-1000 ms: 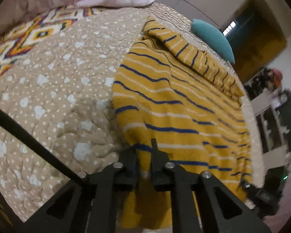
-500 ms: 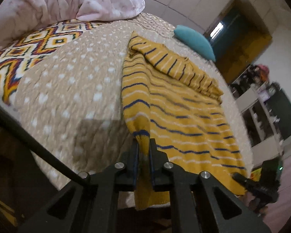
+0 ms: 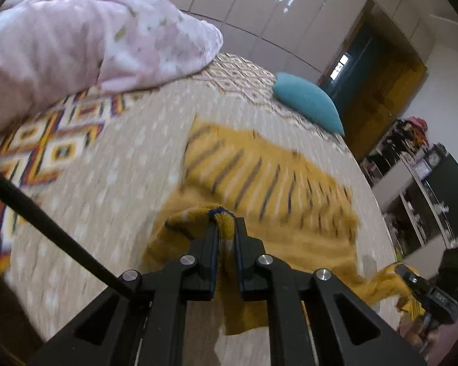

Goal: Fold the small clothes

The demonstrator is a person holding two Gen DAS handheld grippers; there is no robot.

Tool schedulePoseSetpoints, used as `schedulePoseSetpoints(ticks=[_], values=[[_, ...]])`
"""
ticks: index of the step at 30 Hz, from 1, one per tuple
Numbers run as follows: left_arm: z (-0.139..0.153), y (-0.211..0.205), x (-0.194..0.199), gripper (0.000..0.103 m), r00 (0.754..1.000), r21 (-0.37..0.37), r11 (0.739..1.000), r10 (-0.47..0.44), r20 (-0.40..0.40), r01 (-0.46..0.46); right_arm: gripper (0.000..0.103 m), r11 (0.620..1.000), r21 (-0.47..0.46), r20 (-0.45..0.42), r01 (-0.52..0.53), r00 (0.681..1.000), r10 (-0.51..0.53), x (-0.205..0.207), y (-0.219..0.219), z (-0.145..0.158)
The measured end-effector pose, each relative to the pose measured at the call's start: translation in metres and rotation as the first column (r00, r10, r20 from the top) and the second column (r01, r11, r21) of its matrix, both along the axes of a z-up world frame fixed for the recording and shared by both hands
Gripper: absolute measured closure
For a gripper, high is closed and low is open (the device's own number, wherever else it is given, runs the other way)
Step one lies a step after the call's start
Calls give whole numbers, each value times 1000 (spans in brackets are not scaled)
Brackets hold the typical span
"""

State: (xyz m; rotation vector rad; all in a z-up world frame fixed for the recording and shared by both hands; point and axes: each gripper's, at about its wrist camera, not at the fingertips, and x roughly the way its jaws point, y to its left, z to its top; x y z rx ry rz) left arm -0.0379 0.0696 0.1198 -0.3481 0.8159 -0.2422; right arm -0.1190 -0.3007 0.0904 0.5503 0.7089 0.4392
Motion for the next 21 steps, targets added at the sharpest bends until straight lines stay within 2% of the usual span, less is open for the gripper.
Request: schedulePoseSetpoints(ticks=[4, 7, 9, 13, 16, 18, 19, 20, 21], values=[[0, -16, 69, 94, 999, 11, 999, 35, -21, -35, 95, 996, -28, 5, 84, 996, -84, 67, -10, 9], [-16, -21, 109, 94, 995, 9, 998, 65, -81, -64, 95, 992, -20, -53, 127, 990, -128, 110, -15, -5], [-30, -22, 123, 94, 990, -9, 998, 66, -124, -67, 95, 991, 2, -100, 137, 986, -136, 128, -19, -20], [-49, -23, 148, 93, 983, -13, 998, 57, -173, -60, 94, 992, 20, -141, 125, 983, -121, 158, -26, -35], [-59, -19, 173, 92, 977, -70, 996, 47, -208, -63, 92, 990, 57, -176, 127, 978, -115, 183, -36, -47], [-62, -13, 192, 90, 973, -94, 989, 90, -211, -112, 87, 984, 98, -210, 148, 970, -125, 202, -44, -57], [-63, -10, 200, 84, 972, -105, 986, 105, -210, -130, 85, 977, 122, -241, 177, 960, -144, 216, -52, -66], [-64, -7, 209, 74, 969, -118, 983, 116, -216, -144, 80, 971, 141, -258, 192, 954, -151, 224, -56, -72], [-66, -1, 217, 69, 965, -146, 976, 129, -228, -164, 78, 961, 179, -281, 211, 947, -156, 233, -62, -79]])
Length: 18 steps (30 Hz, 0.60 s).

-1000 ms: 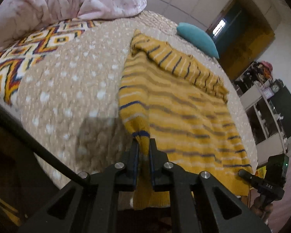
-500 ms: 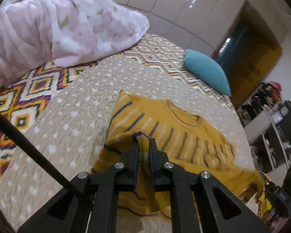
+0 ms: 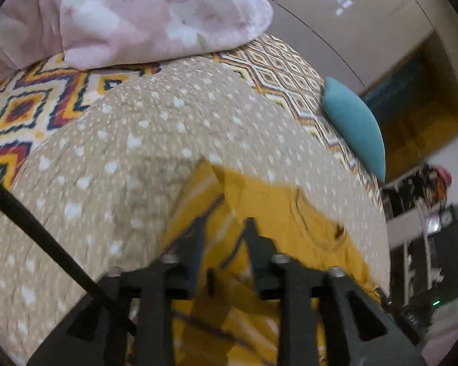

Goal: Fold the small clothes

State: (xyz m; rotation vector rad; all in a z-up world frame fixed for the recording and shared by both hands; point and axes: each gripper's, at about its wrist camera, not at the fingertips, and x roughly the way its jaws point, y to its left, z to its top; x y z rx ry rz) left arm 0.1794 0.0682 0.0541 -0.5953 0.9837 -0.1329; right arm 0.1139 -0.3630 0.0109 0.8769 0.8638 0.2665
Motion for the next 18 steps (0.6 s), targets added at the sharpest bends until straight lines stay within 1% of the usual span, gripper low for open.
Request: schedulePoseSetpoints(ticks=[1, 2, 3, 5, 7, 8, 9, 10, 11, 12, 15, 16, 17, 18], values=[[-1, 4, 4, 64, 1000, -29, 999, 16, -4, -16, 74, 998, 63, -17, 27, 1000, -26, 9, -8, -10], [-3, 8, 8, 63, 1000, -59, 998, 27, -9, -27, 68, 994, 96, -27, 52, 998, -50, 14, -13, -15], [-4, 11, 11, 63, 1000, -78, 997, 26, -17, -27, 60, 990, 120, -33, 77, 997, -74, 17, -17, -18], [-4, 11, 9, 58, 1000, -76, 997, 15, -19, -17, 52, 980, 167, -32, 105, 994, -101, 21, -22, -19], [-1, 10, 2, 53, 1000, -28, 1000, 3, -7, -3, 50, 980, 167, -31, 110, 994, -106, 20, -23, -15], [0, 8, -2, 50, 1000, 2, 1000, -7, 0, 7, 50, 983, 146, -23, 109, 994, -107, 17, -23, -10], [1, 5, -9, 49, 1000, 38, 999, -25, 11, 24, 47, 986, 129, -16, 109, 994, -108, 14, -23, -5], [0, 3, -12, 43, 999, 56, 998, -37, 15, 36, 43, 989, 90, 2, 114, 993, -114, 6, -24, 3], [-1, 1, -15, 37, 998, 81, 995, -55, 18, 53, 36, 991, 44, 20, 124, 992, -125, -4, -26, 11], [-2, -4, -18, 36, 997, 113, 991, -75, 17, 73, 33, 991, 17, 31, 133, 991, -133, -8, -27, 16], [-7, -20, -18, 35, 990, 174, 976, -138, 14, 134, 33, 984, -79, 49, 161, 986, -157, -36, -38, 29], [-8, -25, -16, 35, 988, 193, 969, -157, 7, 153, 33, 978, -136, 50, 158, 987, -153, -47, -39, 33], [-10, -34, -13, 35, 983, 233, 956, -181, -3, 177, 33, 974, -169, 48, 153, 988, -147, -52, -40, 33], [-13, -46, -10, 37, 977, 297, 932, -212, -19, 208, 33, 963, -232, 38, 139, 990, -134, -60, -38, 34]])
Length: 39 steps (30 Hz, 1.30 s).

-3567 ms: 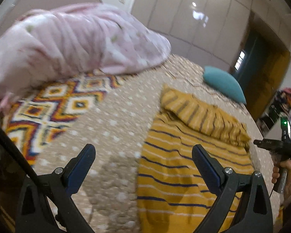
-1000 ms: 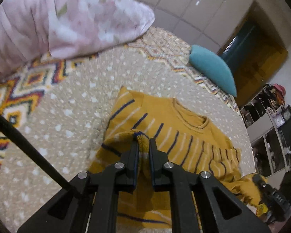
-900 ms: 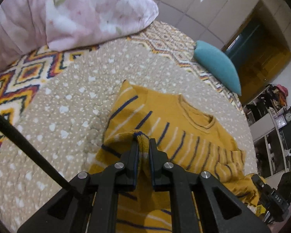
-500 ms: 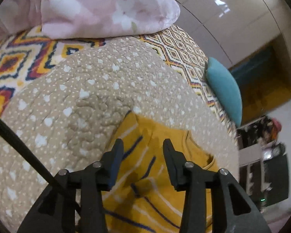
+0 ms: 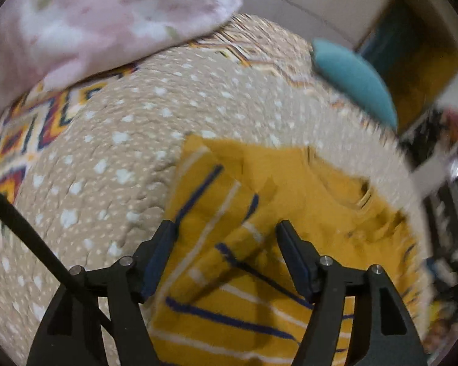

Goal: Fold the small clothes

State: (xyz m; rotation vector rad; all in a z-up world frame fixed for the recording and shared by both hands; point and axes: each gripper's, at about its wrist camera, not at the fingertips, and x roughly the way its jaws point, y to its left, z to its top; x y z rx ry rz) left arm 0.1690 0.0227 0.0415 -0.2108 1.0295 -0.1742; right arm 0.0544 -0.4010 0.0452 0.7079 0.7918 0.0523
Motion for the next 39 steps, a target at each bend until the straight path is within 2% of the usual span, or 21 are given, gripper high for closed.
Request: schedulePoseSetpoints(ticks=[1, 2, 3, 8, 10, 12, 13, 14, 15, 16, 17, 20, 21, 23, 26, 28, 30, 31, 35, 37, 39], values=[[-3, -13, 3, 59, 999, 89, 995, -42, -6, 42, 33, 999, -40, -14, -13, 1000, 12, -4, 2, 0], [-4, -18, 3, 88, 999, 136, 989, -51, -9, 52, 33, 997, -72, -25, -27, 999, 26, -7, 4, 0], [-4, -21, 5, 91, 999, 191, 981, -44, -8, 45, 33, 994, -104, -31, -44, 999, 41, -8, 7, 2], [6, -11, 12, 92, 1000, 152, 988, -19, 5, 18, 33, 962, -242, -20, -129, 992, 128, 17, 35, 12], [3, -11, 16, 92, 1000, 169, 985, -23, 0, 22, 33, 930, -318, -38, -183, 983, 181, 41, 55, 10], [1, -14, 20, 92, 1000, 193, 981, -30, 1, 29, 36, 888, -393, -97, -237, 971, 217, 65, 74, -1], [0, -17, 23, 92, 999, 205, 978, -34, 2, 33, 47, 875, -407, -126, -262, 965, 231, 73, 80, -7], [-3, -19, 27, 92, 999, 219, 975, -37, 4, 35, 81, 856, -427, -175, -290, 956, 237, 84, 86, -17], [-5, -21, 31, 92, 999, 233, 972, -39, 5, 36, 91, 840, -452, -219, -299, 951, 220, 92, 88, -24], [-7, -22, 33, 92, 999, 239, 970, -37, 4, 35, 91, 831, -476, -266, -288, 948, 176, 104, 84, -36], [-9, -22, 36, 92, 999, 245, 969, -32, 1, 31, 92, 846, -458, -278, -272, 948, 154, 110, 77, -41], [-13, -18, 43, 86, 1000, 248, 969, -5, -4, 6, 88, 876, -438, -264, -204, 960, 91, 114, 63, -39], [-11, -14, 44, 84, 1000, 231, 973, 13, -10, -10, 73, 874, -448, -257, -185, 964, 73, 113, 63, -36], [-3, -3, 42, 77, 999, 171, 984, 49, -20, -45, 54, 879, -462, -204, -120, 979, 26, 99, 54, -25], [8, 11, 30, 65, 996, 124, 989, 87, -7, -85, 51, 906, -418, -152, -60, 988, -5, 72, 38, -9], [17, 24, 17, 65, 993, 116, 986, 121, 13, -121, 50, 914, -403, -133, -48, 991, -7, 46, 25, -1], [25, 34, 0, 62, 993, 94, 988, 120, 17, -121, 43, 924, -379, -122, -54, 993, 8, 20, 13, 3], [28, 39, -13, 57, 994, 80, 990, 111, 22, -113, 41, 937, -345, -111, -56, 994, 19, 1, 4, 3], [29, 43, -64, 40, 992, 73, 992, 93, 82, -99, 37, 983, -178, -87, -39, 996, 24, -48, -17, -13], [20, 38, -90, 40, 993, 66, 995, 69, 90, -75, 35, 995, -100, -80, -28, 997, 20, -66, -20, -26], [4, 29, -109, 40, 996, 39, 998, 42, 78, -45, 35, 997, -75, -76, -28, 997, 22, -77, -16, -35]])
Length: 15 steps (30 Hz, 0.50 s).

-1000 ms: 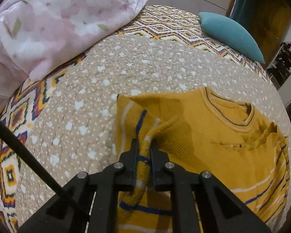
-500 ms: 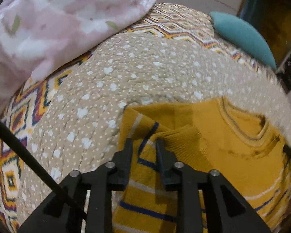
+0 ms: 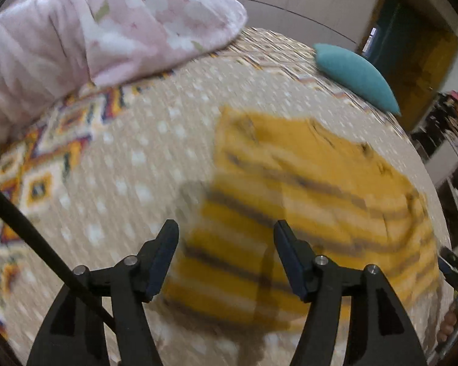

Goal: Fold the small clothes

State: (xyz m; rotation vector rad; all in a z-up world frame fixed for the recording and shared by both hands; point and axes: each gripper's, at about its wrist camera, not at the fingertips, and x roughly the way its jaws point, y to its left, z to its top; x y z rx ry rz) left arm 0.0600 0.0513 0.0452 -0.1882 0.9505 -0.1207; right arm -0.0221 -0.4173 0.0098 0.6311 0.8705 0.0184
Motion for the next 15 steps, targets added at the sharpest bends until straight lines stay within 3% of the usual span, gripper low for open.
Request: schedulePoseSetpoints(ticks=[5, 7, 9, 11, 15], values=[[-29, -11, -9, 38, 999, 26, 1000, 9, 45, -10, 35, 999, 39, 66, -7, 998, 5, -15, 31, -2], [-31, -9, -11, 37, 998, 17, 1000, 15, 61, -16, 39, 1000, 5, 64, -19, 998, 19, -13, 45, 0], [-32, -7, -14, 34, 997, -4, 1000, 11, 71, -11, 89, 991, -85, 16, -104, 994, 105, -3, 63, -2], [-33, -3, -15, 34, 997, -37, 999, 13, 75, -10, 94, 977, -186, -25, -106, 994, 103, -1, 69, -4], [-34, -1, -17, 34, 997, -63, 998, 15, 76, -10, 92, 978, -209, -55, -28, 998, 17, -8, 54, -7]])
